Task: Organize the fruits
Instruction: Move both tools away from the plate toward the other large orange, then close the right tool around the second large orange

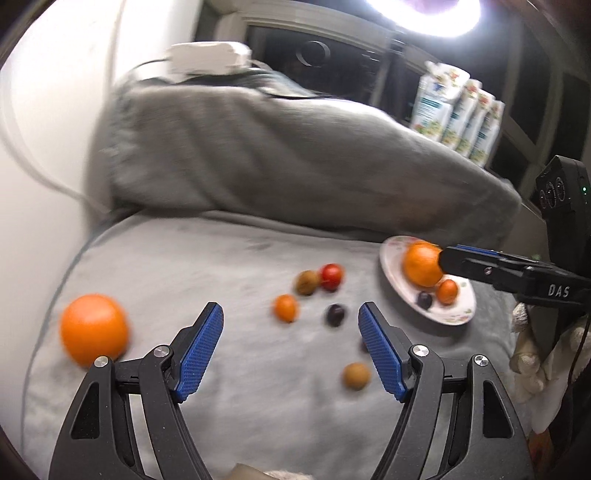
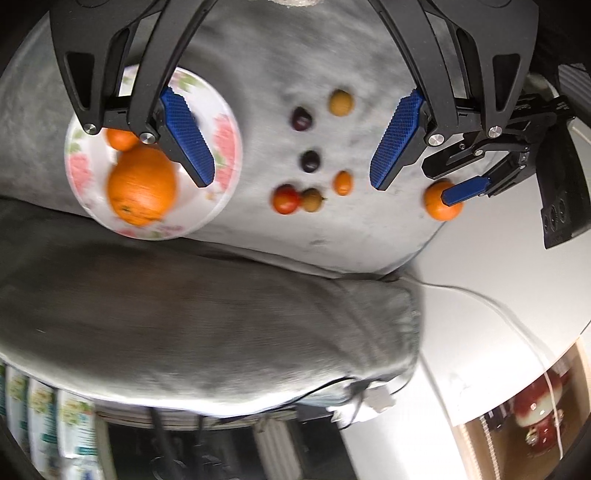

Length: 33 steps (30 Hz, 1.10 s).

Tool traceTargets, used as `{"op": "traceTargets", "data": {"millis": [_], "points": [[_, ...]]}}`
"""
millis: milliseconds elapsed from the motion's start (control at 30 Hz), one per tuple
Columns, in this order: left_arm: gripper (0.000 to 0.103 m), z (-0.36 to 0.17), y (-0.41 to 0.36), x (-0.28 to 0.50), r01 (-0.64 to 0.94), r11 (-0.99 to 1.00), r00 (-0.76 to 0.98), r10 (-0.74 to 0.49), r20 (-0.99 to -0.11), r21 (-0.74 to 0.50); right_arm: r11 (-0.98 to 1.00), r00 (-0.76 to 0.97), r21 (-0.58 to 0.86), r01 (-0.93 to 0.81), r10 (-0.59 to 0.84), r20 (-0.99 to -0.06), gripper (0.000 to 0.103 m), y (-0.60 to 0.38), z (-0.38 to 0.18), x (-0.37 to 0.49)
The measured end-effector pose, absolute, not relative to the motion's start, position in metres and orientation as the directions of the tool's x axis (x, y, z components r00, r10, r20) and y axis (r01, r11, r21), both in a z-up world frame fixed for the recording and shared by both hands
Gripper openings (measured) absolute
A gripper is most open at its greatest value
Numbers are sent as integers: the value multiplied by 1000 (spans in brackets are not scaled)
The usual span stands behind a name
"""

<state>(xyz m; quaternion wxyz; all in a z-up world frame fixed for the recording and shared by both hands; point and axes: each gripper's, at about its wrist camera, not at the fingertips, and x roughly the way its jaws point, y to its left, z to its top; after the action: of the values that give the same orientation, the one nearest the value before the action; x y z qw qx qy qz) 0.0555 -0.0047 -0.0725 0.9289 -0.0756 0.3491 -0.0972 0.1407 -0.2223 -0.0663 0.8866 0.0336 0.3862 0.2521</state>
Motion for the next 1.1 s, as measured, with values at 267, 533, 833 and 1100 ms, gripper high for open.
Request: {"op": "traceTargets", "data": {"millis": [267,533,833,1100], "points": [[76,-86,54,37,-5,976,754,-141,-642,-219,827,503,258,-499,519,-691,89,-166,-69,155],[76,-109,95,28,-111,964,736,-85,-672,-244,779,415,317,-541,574,-706,89,-120,-79,170],[76,-124,120,32,-165,945,718,-81,-691,-282,708,290,410,-575,645,-707,89,-66,-98,187],[74,-136,133,40,-184,932,703,-98,-704,-313,643,145,527,-556,699,-700,89,-16,-124,206]]}}
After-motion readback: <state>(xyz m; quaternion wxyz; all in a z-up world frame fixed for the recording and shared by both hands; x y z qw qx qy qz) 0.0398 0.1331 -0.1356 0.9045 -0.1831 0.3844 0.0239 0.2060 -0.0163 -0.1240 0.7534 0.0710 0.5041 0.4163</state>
